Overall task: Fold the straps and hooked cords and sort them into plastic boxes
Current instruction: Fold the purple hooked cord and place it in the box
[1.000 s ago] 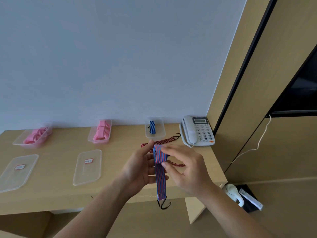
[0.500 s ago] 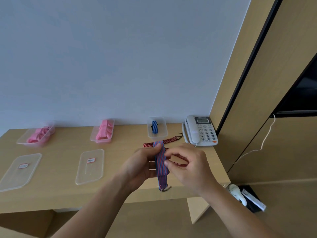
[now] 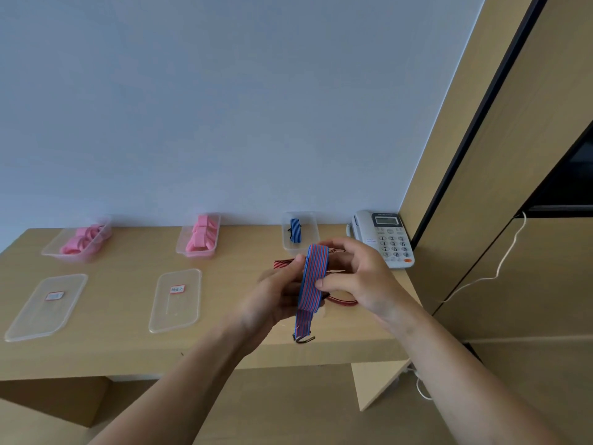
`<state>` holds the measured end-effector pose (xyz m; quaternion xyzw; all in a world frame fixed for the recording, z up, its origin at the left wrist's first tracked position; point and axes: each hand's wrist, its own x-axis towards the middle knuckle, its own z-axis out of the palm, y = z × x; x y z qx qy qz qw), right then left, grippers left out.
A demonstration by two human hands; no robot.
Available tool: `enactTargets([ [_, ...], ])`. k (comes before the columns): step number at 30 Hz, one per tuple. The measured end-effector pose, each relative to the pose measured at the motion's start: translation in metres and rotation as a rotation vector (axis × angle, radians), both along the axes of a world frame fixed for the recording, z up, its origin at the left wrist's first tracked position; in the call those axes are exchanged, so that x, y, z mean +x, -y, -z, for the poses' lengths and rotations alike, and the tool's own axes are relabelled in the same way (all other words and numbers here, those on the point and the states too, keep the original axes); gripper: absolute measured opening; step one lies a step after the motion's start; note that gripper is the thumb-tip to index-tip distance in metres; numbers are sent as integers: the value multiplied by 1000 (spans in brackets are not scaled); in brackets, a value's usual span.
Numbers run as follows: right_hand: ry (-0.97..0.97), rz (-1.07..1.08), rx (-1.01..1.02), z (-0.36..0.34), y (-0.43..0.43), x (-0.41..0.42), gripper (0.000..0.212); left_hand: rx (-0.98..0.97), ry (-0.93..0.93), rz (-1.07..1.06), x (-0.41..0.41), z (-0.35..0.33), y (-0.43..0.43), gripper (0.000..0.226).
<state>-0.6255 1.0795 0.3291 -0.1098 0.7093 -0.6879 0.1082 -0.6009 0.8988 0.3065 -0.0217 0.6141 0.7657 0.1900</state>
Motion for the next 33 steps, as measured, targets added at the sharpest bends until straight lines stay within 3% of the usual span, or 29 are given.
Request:
enactTargets([
  [4, 24, 53, -105, -5, 3, -5, 45, -62, -44, -12, 4, 6, 1, 55],
  [8, -24, 99, -16, -7, 6, -8, 49, -5, 62, -66, 6, 11, 1, 67],
  [21, -663, 196, 405, 20, 20, 19, 47, 189, 326, -112, 0, 2, 4, 53],
  [26, -844, 233, 414, 37, 23, 30, 38, 258, 363, -178, -6, 9, 10, 40],
  [33, -957, 246, 418, 52, 33, 37, 32, 301, 337, -235, -17, 15, 26, 46],
])
